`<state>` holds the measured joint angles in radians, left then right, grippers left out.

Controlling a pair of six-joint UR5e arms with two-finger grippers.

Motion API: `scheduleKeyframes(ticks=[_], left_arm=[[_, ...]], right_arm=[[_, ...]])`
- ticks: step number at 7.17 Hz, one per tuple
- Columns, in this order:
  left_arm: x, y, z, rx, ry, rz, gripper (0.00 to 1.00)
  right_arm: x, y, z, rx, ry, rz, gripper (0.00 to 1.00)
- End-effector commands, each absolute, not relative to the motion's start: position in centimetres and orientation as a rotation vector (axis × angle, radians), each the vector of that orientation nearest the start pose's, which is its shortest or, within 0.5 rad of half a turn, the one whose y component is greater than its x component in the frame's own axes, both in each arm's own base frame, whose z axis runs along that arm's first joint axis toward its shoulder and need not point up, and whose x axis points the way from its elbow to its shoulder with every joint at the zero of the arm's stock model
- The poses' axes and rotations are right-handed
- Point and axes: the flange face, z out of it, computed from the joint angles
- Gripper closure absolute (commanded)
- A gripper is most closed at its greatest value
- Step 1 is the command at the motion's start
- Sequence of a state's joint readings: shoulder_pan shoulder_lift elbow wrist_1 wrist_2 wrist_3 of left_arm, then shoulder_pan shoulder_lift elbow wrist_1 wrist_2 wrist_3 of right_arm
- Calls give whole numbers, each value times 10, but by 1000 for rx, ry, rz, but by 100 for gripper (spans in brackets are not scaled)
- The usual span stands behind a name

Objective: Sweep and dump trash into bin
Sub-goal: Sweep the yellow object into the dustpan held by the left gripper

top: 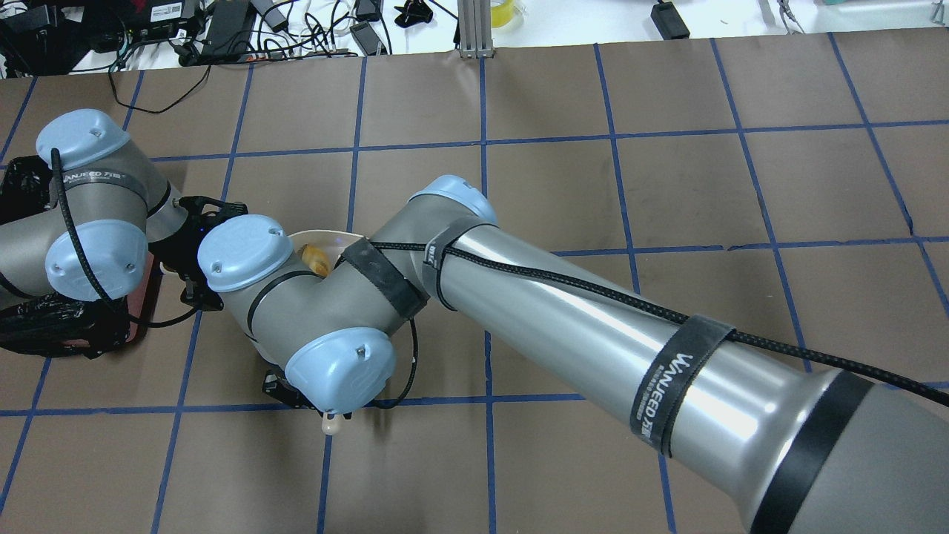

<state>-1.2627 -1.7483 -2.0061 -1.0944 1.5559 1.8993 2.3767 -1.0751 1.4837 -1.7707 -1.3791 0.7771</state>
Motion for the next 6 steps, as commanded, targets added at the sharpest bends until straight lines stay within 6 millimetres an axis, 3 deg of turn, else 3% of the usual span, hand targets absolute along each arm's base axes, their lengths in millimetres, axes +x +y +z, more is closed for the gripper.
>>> scheduleKeyframes(ticks=[1,3,4,6], left_arm=[[18,-501,240,-2144,-2107,-69,100],[23,-502,240,-2102,-2113,3,100],[32,-502,239,-2058,-2121,53,100],[39,-499,237,-1961,-2106,132,100]], right_arm=[[548,-332,277,-5,3192,470,100],[531,-344,276,-26,3243,488,100],[498,-377,290,59,3274,460,100],[401,-453,324,129,3223,491,100]])
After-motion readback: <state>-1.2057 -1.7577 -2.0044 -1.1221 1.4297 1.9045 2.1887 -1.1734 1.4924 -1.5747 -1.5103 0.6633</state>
